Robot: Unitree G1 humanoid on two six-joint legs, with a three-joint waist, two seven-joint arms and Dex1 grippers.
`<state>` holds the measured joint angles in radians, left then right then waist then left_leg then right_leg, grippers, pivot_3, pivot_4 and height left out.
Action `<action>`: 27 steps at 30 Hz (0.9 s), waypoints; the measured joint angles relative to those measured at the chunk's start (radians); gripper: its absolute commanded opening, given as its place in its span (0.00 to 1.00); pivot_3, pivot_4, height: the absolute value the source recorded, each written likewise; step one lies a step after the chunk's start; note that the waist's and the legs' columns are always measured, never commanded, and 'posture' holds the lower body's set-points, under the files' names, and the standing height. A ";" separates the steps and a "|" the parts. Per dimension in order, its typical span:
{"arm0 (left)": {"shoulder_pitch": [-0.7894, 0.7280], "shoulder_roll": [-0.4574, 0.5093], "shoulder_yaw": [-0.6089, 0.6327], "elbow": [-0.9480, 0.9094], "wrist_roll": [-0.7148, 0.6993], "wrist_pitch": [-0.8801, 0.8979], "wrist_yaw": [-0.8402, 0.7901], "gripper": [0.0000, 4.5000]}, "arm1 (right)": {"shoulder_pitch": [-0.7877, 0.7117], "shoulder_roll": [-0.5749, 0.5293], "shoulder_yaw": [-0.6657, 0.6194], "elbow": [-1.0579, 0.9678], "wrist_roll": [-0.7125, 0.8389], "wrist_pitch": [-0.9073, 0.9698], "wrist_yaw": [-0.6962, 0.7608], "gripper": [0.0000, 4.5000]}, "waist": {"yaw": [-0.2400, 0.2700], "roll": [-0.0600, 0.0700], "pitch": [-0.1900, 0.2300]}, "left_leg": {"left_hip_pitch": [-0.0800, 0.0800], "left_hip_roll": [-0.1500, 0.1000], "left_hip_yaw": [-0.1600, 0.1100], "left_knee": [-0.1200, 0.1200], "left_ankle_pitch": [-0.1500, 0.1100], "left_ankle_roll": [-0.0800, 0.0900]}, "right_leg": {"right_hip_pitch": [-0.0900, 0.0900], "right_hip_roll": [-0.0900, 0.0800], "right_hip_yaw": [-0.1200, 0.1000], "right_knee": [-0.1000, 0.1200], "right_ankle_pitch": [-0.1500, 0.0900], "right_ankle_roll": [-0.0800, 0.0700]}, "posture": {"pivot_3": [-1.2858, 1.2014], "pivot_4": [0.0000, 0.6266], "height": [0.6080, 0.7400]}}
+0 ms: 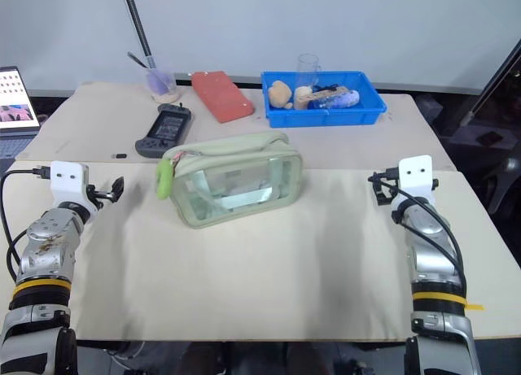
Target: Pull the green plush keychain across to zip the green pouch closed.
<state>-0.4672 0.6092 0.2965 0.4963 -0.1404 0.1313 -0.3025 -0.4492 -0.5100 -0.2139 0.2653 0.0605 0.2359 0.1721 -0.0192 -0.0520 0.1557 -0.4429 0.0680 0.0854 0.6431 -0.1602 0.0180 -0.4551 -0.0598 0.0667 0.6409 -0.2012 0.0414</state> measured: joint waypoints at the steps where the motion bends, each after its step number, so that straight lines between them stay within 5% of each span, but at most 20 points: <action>1: 0.000 0.000 0.000 0.000 0.000 0.000 0.000 1.00 | 0.000 0.000 0.000 0.000 0.000 0.000 0.000 0.99 | 0.000 0.000 0.000 | 0.000 0.000 0.000 0.000 0.000 0.000 | 0.000 0.000 0.000 0.000 0.000 0.000 | 0.52 0.24 1.00; 10: 0.002 0.025 0.033 -0.048 -0.064 0.028 -0.078 1.00 | -0.021 -0.017 0.002 0.014 0.000 0.000 0.024 0.99 | -0.001 0.000 0.000 | 0.000 0.000 0.000 0.000 0.000 0.000 | 0.000 0.000 0.000 0.000 0.000 0.000 | 0.52 0.24 1.00; 16: -0.140 0.231 0.023 -0.278 -0.180 0.196 -0.301 1.00 | -0.143 -0.143 0.012 -0.020 0.083 0.002 0.296 0.99 | -0.003 0.000 0.001 | -0.001 0.000 0.000 0.000 0.000 0.000 | 0.000 0.000 0.000 -0.001 -0.001 0.000 | 0.52 0.24 1.00; 22: -0.383 0.293 -0.170 -0.522 -0.274 0.398 -0.530 1.00 | -0.234 -0.222 0.056 -0.229 0.296 0.170 0.618 0.99 | 0.004 0.000 0.001 | -0.001 0.000 -0.001 0.000 0.000 0.000 | 0.001 0.001 0.000 -0.002 -0.001 0.000 | 0.52 0.24 1.00; 27: -0.464 0.259 -0.370 -0.718 -0.295 0.511 -0.630 1.00 | -0.270 -0.253 0.095 -0.457 0.466 0.378 0.720 0.99 | 0.002 0.000 0.001 | -0.001 0.000 -0.001 0.000 0.000 0.000 | 0.000 0.001 0.000 -0.001 -0.002 -0.001 | 0.52 0.24 1.00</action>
<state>-0.9317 0.8681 -0.0738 -0.2218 -0.4354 0.6426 -0.9320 -0.7193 -0.7626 -0.1192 -0.1918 0.5264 0.6143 0.8925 -0.0172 -0.0519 0.1570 -0.4441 0.0679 0.0843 0.6428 -0.1604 0.0183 -0.4554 -0.0584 0.0667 0.6397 -0.2034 0.0407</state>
